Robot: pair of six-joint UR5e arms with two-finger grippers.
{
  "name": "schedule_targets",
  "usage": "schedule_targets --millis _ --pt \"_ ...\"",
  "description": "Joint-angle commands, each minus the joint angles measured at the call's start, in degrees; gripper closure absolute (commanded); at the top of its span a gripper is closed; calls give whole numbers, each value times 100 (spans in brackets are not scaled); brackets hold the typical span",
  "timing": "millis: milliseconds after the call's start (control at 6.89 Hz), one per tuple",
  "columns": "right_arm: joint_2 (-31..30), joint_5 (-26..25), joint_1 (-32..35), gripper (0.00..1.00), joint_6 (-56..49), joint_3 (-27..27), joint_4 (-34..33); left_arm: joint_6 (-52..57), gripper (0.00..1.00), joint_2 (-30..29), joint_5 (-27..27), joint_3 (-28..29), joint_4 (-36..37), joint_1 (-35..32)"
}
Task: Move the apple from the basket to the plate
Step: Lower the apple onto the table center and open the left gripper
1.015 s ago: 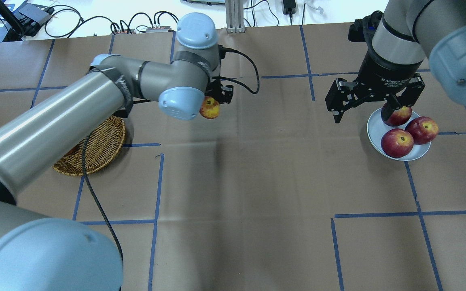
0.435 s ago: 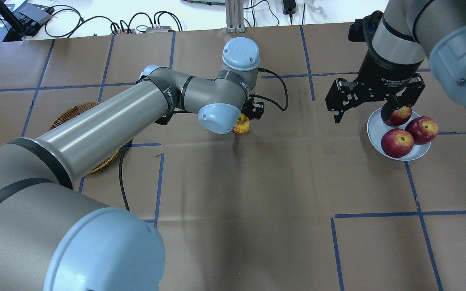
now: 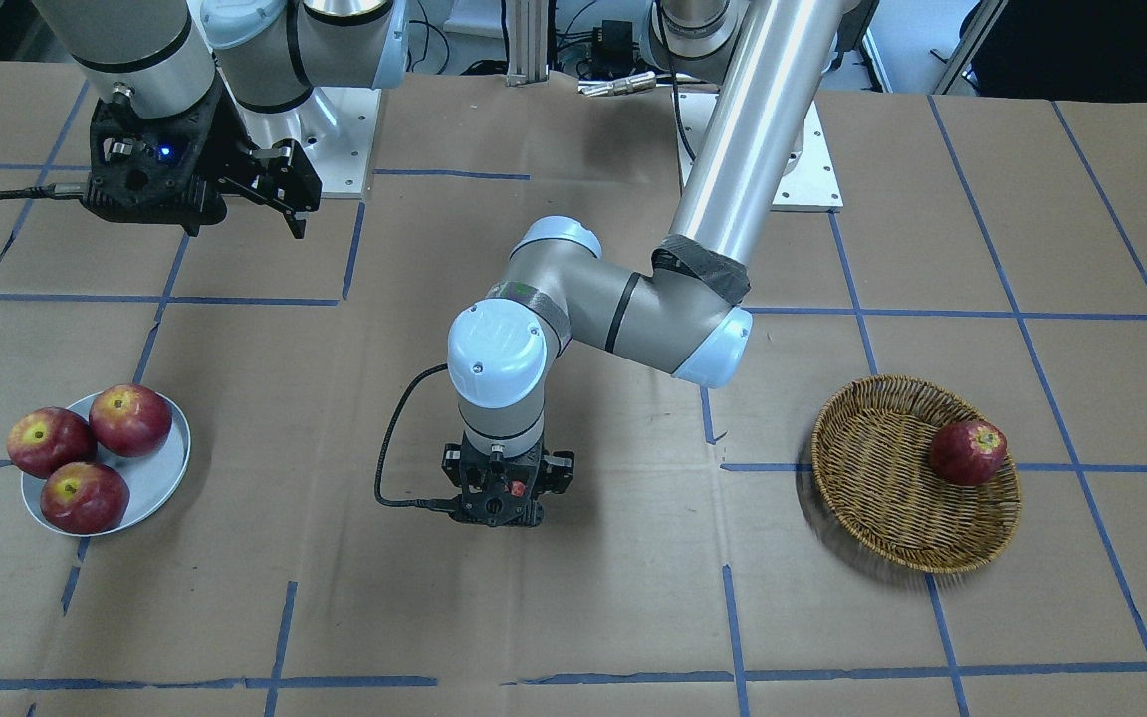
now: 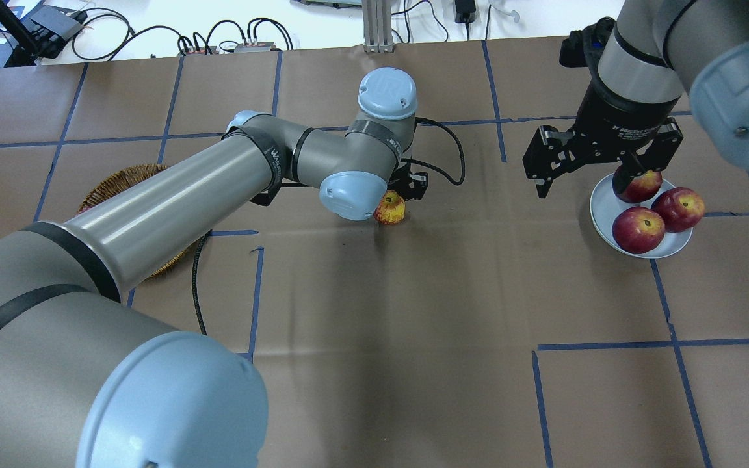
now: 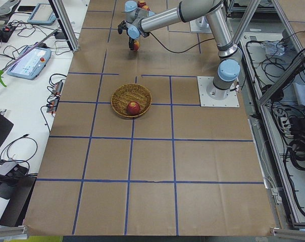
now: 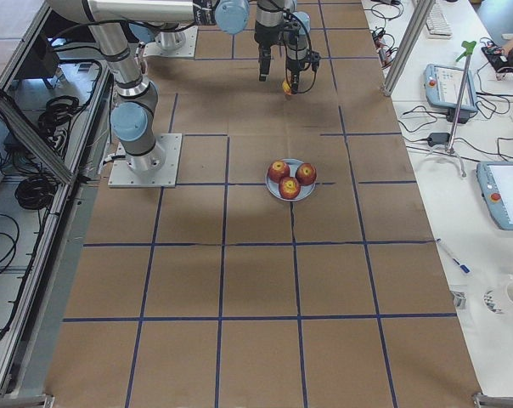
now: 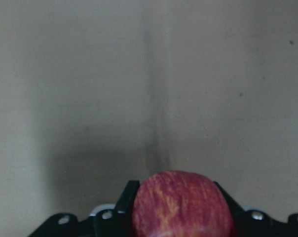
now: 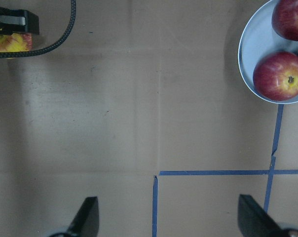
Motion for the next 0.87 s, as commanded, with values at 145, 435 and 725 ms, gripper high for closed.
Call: schedule_targets --millis 145,435,725 --pt "6 0 -3 0 0 3 0 -44 2 94 17 -54 -23 33" --pt "6 0 5 0 -9 3 0 8 1 453 17 208 -607 85" --pt "6 9 -4 0 -9 3 0 1073 1 1627 26 421 -2361 828"
